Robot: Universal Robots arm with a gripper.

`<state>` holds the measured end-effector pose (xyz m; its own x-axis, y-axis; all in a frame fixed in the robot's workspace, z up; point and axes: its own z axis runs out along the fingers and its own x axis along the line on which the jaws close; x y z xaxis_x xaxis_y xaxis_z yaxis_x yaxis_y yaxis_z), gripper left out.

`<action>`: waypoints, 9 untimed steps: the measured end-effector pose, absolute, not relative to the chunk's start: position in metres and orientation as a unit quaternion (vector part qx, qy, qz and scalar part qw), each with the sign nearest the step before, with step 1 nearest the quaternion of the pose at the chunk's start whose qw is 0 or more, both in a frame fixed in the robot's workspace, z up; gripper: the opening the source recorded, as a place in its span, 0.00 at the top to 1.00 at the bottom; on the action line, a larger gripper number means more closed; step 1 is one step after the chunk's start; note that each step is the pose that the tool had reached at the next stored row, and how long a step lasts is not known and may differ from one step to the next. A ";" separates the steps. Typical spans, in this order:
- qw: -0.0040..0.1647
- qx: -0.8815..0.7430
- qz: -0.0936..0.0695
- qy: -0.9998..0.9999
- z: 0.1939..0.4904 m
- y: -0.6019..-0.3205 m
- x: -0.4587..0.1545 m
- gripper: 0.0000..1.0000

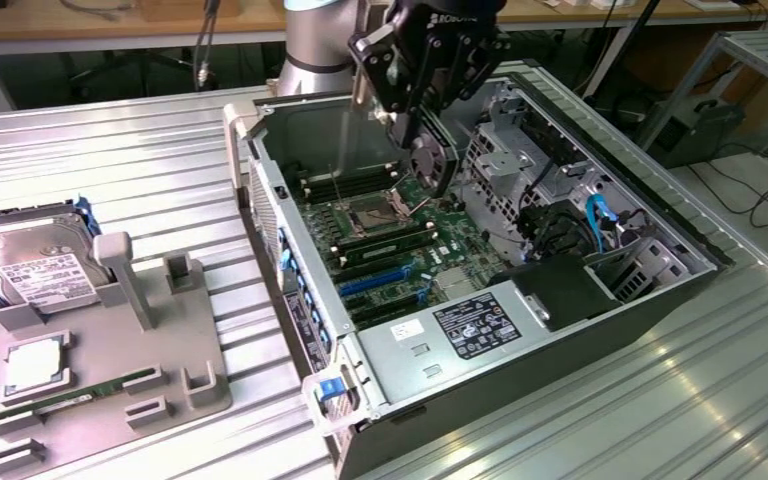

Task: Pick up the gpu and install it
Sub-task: 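Pick up the gpu and move the gpu toward the slot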

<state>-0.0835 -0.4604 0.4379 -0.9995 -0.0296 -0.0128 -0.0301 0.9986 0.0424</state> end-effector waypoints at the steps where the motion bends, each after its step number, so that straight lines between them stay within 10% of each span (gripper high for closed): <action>1: 0.006 -0.015 0.021 1.000 0.438 -0.460 -0.081 0.73; 9: 0.006 -0.011 0.021 1.000 0.437 -0.460 -0.054 0.73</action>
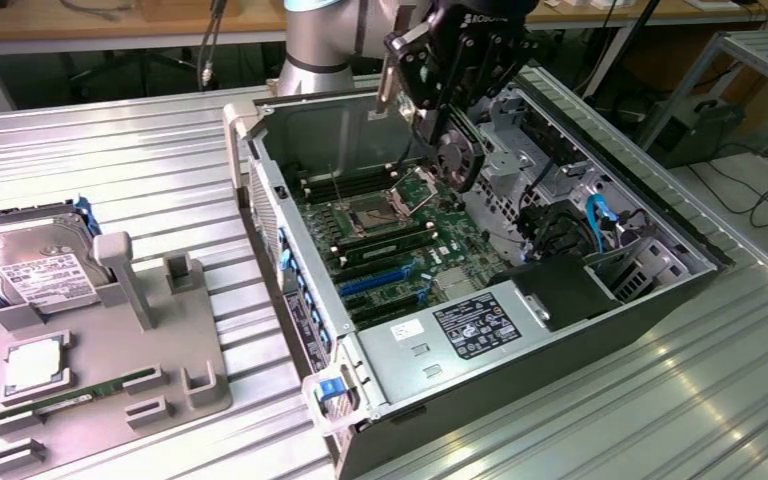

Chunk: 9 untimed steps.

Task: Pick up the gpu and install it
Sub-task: 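Pick up the gpu and move the gpu toward the slot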

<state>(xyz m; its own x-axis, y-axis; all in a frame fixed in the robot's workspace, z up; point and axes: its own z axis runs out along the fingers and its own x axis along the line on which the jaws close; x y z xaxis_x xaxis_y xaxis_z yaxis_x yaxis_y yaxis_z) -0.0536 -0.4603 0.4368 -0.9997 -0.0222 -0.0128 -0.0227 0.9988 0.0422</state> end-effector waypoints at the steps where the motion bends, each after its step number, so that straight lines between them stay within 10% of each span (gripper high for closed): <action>1: 0.006 -0.011 0.021 1.000 0.437 -0.460 -0.050 0.73; 9: 0.006 -0.011 0.021 1.000 0.435 -0.460 -0.017 0.73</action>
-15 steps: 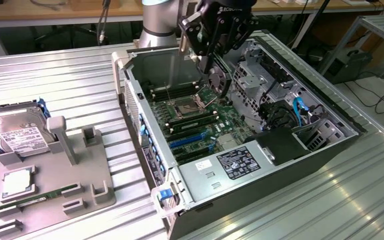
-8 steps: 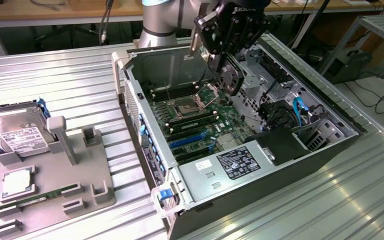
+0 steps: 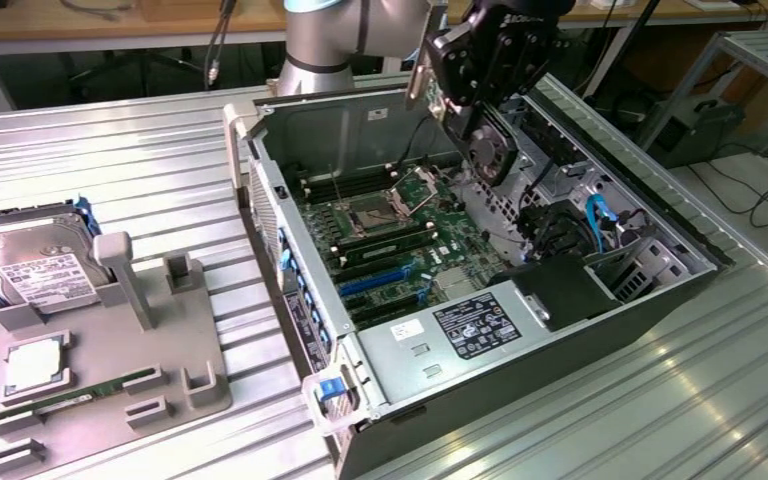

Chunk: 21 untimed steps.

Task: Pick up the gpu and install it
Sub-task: 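Pick up the gpu and move the gpu toward the slot, then insert the gpu into the slot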

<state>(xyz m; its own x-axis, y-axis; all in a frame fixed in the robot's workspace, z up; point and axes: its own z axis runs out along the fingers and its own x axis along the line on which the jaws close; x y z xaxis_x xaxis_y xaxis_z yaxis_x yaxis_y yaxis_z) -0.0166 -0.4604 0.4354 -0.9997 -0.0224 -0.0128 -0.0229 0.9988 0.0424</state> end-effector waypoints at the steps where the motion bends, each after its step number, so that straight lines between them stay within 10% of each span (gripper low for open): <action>1: 0.006 -0.011 0.021 1.000 0.435 -0.460 -0.011 0.73; 21: 0.005 -0.044 0.021 0.999 0.435 -0.460 -0.002 0.73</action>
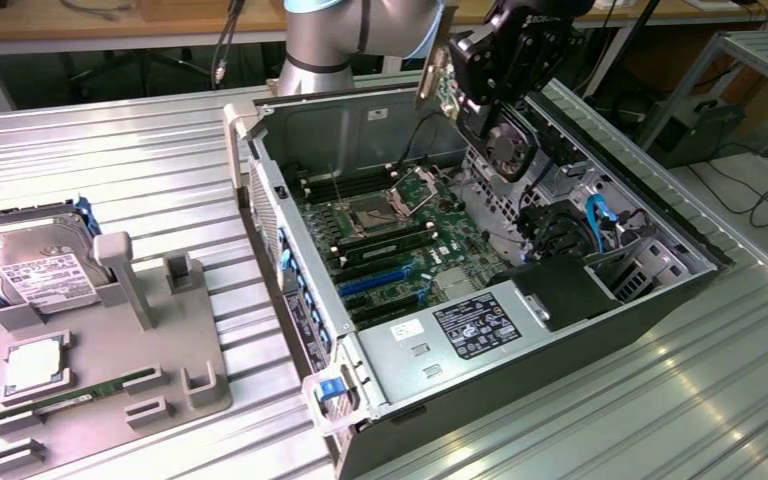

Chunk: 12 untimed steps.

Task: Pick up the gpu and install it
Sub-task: 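Insert the gpu into the slot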

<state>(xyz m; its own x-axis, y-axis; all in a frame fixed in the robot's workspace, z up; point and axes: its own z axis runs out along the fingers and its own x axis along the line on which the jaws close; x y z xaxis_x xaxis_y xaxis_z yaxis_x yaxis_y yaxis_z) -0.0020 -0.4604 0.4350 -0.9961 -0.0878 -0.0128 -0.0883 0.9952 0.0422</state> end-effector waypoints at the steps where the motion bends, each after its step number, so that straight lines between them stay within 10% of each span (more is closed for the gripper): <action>1: 0.005 -0.048 0.021 0.999 0.435 -0.460 -0.002 0.73; 12: 0.004 -0.095 0.022 0.995 0.435 -0.460 -0.002 0.73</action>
<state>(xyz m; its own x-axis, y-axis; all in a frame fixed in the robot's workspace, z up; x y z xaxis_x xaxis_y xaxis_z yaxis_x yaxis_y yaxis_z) -0.0020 -0.4605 0.4349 -0.9817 -0.1897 -0.0129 -0.1901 0.9808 0.0425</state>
